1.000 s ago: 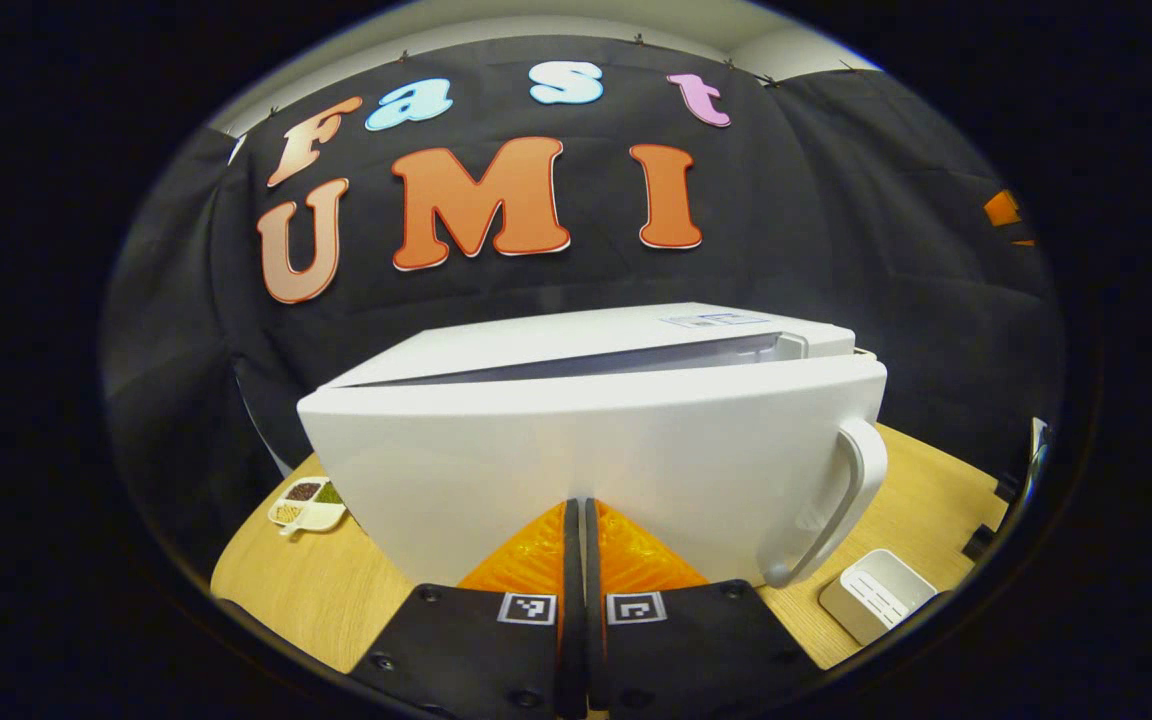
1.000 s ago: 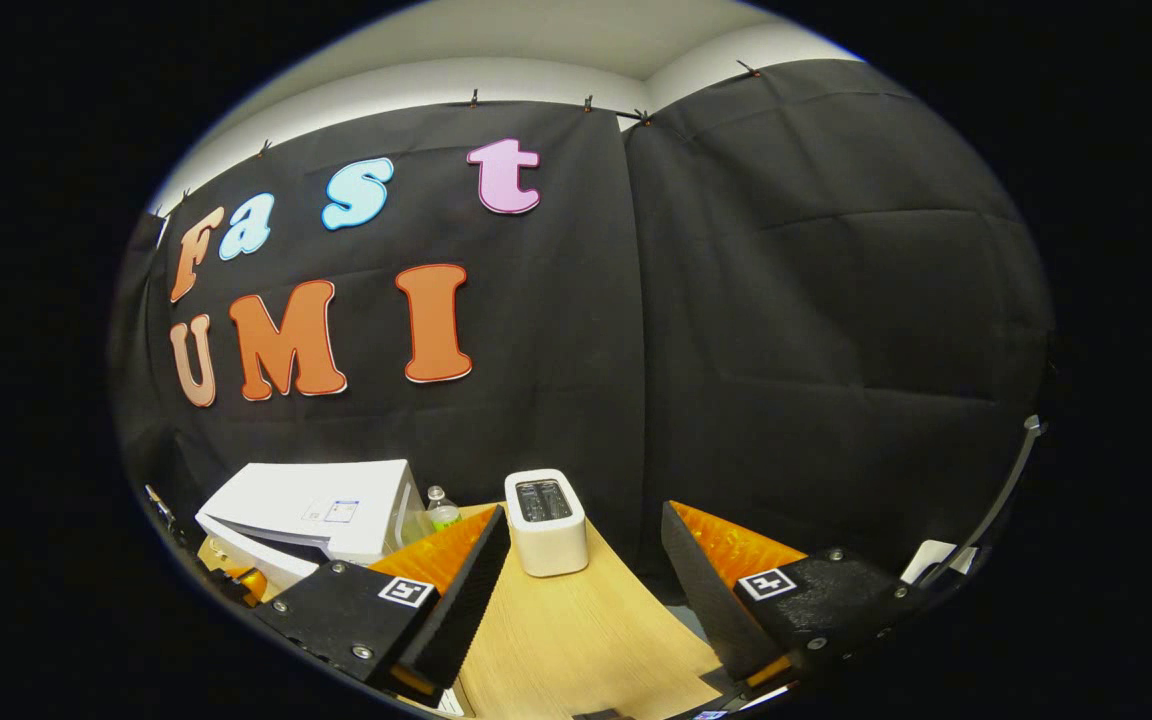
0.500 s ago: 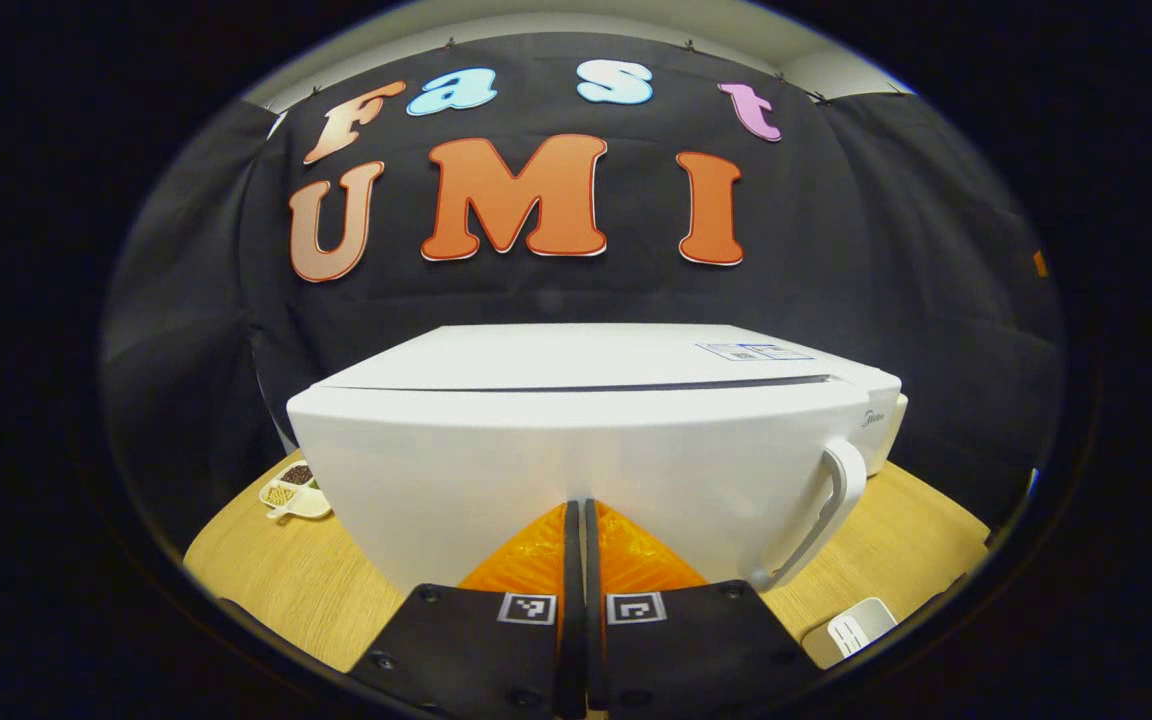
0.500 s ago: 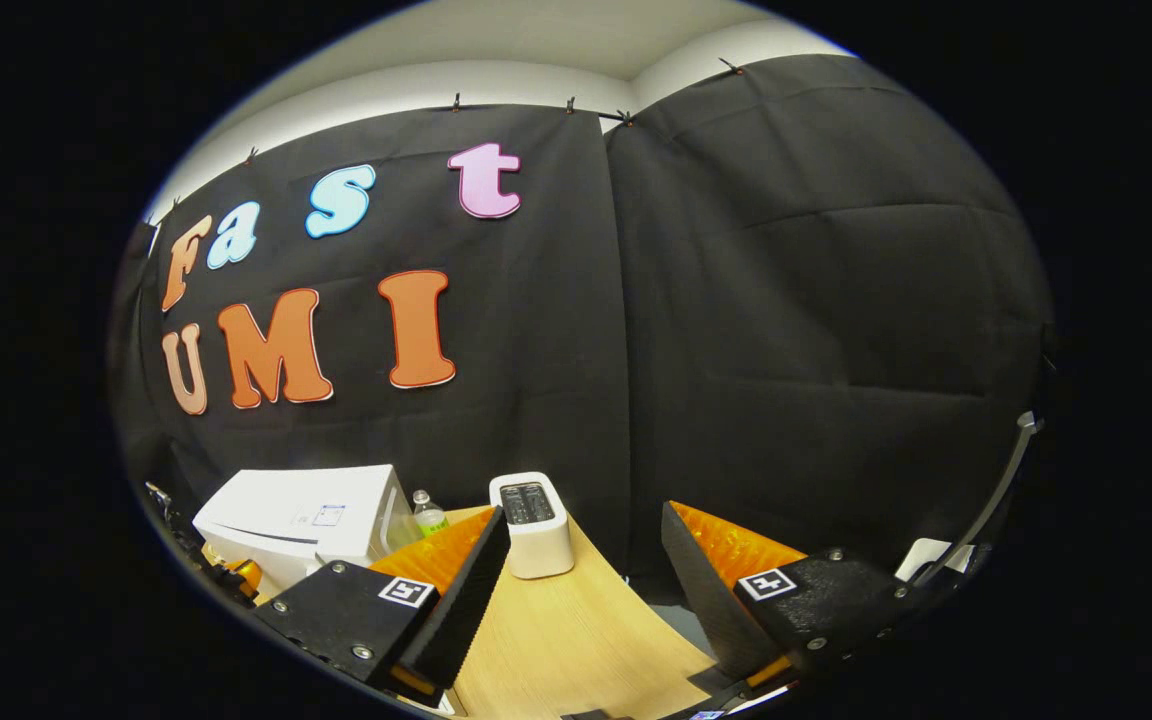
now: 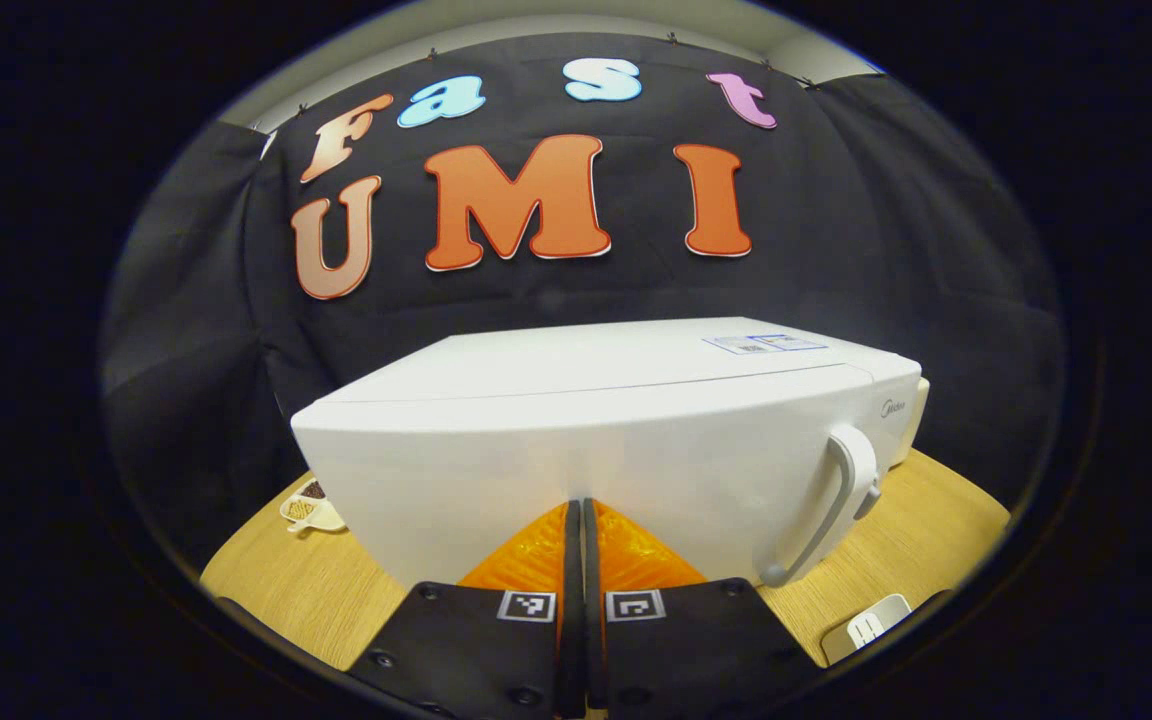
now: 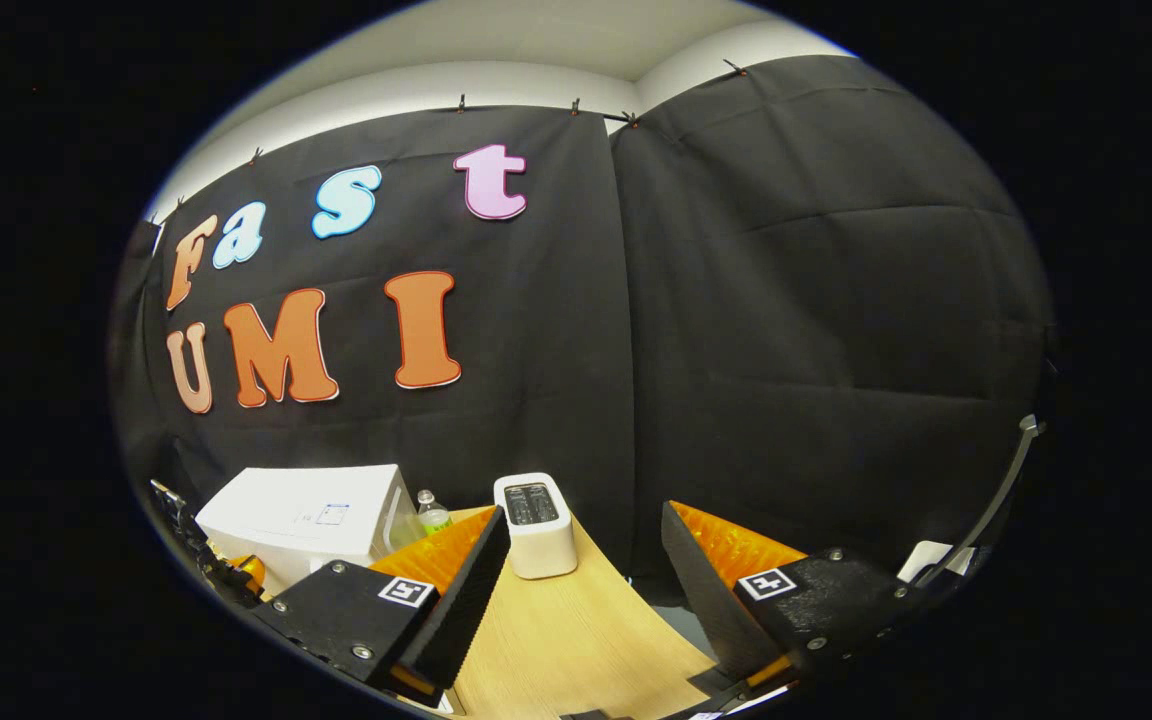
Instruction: Open the microwave oven with the left hand, put the food in, and close the microwave oven.
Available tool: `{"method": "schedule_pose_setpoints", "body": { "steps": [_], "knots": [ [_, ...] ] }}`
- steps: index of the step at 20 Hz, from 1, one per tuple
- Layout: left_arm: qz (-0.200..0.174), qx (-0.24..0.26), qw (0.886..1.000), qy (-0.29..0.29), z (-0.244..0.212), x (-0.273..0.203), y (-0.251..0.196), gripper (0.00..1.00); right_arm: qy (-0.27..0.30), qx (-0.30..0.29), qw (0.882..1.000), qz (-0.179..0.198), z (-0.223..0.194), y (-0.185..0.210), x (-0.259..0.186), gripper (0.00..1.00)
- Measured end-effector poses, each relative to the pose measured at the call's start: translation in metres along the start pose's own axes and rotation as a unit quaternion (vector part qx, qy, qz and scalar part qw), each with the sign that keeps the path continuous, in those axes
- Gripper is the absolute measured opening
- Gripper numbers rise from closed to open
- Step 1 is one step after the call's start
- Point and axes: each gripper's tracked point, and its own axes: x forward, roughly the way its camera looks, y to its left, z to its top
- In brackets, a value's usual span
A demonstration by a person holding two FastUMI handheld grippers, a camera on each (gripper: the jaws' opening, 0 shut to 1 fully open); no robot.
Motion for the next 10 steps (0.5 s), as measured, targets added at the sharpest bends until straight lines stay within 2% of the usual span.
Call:
{"method": "schedule_pose_setpoints", "body": {
  "steps": [3, 7, 9, 10],
  "knots": [
    [-0.017, 0.015, 1.0, 0.006, 0.013, -0.006, -0.002, 0.04, 0.002, -0.003, 1.0, 0.016, 0.001, 0.006, -0.002, 0.95],
    [-0.04, 0.025, 0.998, -0.045, 0.09, -0.039, 0.001, 0.04, -0.005, 0.007, 0.999, 0.04, 0.008, 0.019, -0.003, 0.95],
    [-0.044, 0.019, 0.998, -0.034, 0.116, -0.059, 0.009, 0.0, -0.005, 0.008, 0.999, 0.049, 0.01, 0.024, -0.001, 0.95],
    [-0.048, 0.009, 0.998, -0.028, 0.129, -0.07, 0.012, 0.04, -0.005, 0.007, 0.999, 0.053, 0.012, 0.026, 0.0, 0.95]
  ]
}}
